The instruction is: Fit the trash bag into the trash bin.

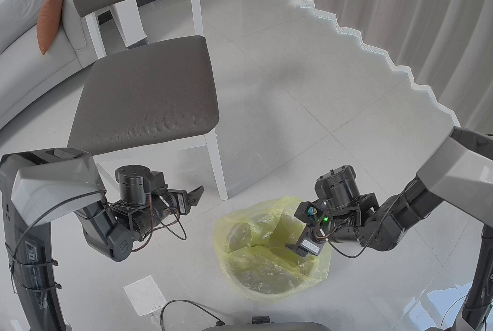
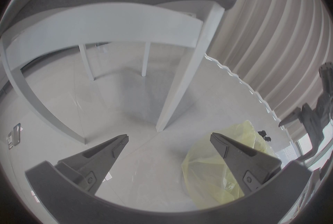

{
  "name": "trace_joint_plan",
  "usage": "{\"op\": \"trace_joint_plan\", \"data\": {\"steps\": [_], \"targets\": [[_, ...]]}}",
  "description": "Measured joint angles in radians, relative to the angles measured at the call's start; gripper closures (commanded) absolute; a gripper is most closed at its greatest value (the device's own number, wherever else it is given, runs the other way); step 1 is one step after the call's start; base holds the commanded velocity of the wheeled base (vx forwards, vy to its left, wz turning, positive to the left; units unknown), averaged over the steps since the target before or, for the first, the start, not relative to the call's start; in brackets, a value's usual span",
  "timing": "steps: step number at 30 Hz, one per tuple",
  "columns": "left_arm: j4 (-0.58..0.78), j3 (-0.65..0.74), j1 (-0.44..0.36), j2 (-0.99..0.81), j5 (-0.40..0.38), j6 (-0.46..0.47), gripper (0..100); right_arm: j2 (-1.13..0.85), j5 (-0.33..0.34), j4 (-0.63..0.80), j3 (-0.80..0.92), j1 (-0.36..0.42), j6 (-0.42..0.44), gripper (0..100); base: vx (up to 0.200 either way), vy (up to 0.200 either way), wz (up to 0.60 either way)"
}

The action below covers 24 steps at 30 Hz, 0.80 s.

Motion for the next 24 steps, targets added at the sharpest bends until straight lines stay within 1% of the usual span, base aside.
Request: {"op": "trace_joint_plan", "data": {"steps": [2, 4, 9, 14, 18, 24], "targets": [[-0.008, 0.016, 0.011, -0.022, 0.01, 0.0, 0, 0.024, -0.025, -0.011, -0.011, 0.01, -0.018, 0, 0.0, 0.0, 0.0], [-0.028, 0.034, 0.02, -0.039, 0.014, 0.0, 0, 0.049, -0.033, -0.016, -0.027, 0.013, -0.028, 0, 0.0, 0.0, 0.0], [-0.092, 0.063, 0.032, -0.061, 0.017, 0.001, 0, 0.114, -0.037, -0.061, -0.062, 0.016, -0.039, 0, 0.0, 0.0, 0.0], [-0.106, 0.075, 0.04, -0.067, 0.017, 0.001, 0, 0.168, -0.037, -0.089, -0.063, 0.032, -0.046, 0, 0.0, 0.0, 0.0], [-0.11, 0.077, 0.042, -0.07, 0.017, 0.001, 0, 0.186, -0.037, -0.116, -0.034, 0.066, -0.047, 0, 0.0, 0.0, 0.0], [-0.112, 0.083, 0.043, -0.073, 0.018, 0.001, 0, 0.191, -0.037, -0.148, 0.009, 0.141, -0.047, 0, 0.0, 0.0, 0.0]]}}
